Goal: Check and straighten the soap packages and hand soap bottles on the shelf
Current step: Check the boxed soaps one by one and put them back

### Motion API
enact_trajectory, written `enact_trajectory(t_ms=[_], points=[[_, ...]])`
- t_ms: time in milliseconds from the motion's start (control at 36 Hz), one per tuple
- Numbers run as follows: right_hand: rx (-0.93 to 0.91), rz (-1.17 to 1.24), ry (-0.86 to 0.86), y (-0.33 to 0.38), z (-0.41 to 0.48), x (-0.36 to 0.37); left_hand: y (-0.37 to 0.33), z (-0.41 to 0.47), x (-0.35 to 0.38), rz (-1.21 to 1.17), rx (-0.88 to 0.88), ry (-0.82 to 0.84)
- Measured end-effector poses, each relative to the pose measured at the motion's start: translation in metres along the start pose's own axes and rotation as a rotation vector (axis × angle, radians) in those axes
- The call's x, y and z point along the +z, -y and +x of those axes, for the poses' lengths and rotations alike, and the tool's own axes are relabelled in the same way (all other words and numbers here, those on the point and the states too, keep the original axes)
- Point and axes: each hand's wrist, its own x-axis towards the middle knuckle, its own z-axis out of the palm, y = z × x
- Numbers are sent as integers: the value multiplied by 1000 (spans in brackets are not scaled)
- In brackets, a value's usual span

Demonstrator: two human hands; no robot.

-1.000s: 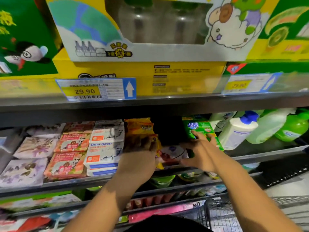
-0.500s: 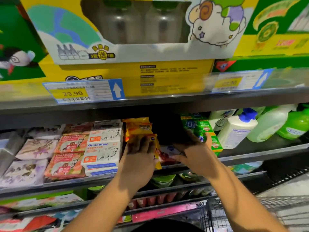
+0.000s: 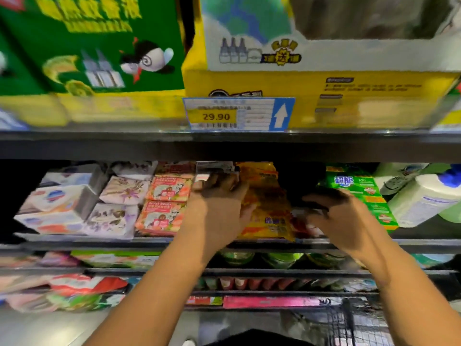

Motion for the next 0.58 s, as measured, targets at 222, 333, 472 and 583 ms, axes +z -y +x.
enact_trajectory(t_ms=[222,333,472,583], points=[[-232,-105,-3,104,24,22,89,-50,-2,-5,-234,12],[-300,-149,142,168,47,34,147,-76,-2,52,-273,-64],[-387,-172,247,243,72,68,220,-112,-8,107,-281,-155],[-518,-80,229,291,82,98,256,-133,-23,96,-283,-255]])
